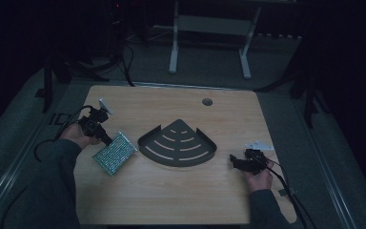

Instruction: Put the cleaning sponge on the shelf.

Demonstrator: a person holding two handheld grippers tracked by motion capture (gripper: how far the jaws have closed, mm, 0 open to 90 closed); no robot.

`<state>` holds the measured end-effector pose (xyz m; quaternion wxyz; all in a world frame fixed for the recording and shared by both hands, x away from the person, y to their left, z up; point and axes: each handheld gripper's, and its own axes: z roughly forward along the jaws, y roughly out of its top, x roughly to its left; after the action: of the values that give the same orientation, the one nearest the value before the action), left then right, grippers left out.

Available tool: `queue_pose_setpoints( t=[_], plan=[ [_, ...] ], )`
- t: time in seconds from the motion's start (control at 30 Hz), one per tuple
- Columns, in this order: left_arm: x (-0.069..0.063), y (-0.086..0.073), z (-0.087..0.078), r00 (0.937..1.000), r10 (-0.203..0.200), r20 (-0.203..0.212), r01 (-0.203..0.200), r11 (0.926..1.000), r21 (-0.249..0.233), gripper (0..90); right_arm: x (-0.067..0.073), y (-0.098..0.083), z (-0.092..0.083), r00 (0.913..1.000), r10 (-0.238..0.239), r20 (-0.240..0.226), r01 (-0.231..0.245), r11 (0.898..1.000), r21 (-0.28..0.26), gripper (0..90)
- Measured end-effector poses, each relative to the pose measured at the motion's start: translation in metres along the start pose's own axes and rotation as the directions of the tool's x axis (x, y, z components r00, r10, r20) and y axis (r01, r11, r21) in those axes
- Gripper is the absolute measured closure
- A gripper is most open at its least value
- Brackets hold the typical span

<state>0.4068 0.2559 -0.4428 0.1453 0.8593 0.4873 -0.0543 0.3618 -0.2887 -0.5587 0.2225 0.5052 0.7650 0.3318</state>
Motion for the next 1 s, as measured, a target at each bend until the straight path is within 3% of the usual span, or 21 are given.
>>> queue_pose_setpoints(
  t=[0.67, 1.0],
  plan=[
    [-0.009, 0.015, -0.025, 0.9992, 0.026, -0.029, -0.027, 0.9991, -0.034, 90.0, 0.0, 0.0, 0.0, 1.0, 0.0, 0.0, 0.0, 1.0, 0.0, 22.4],
    [-0.019, 0.032, -0.041, 0.9972, 0.054, -0.053, -0.056, 0.9969, -0.054, 90.0, 0.0, 0.0, 0.0, 1.0, 0.001, 0.0, -0.001, 1.0, 0.0, 22.3]
  ],
)
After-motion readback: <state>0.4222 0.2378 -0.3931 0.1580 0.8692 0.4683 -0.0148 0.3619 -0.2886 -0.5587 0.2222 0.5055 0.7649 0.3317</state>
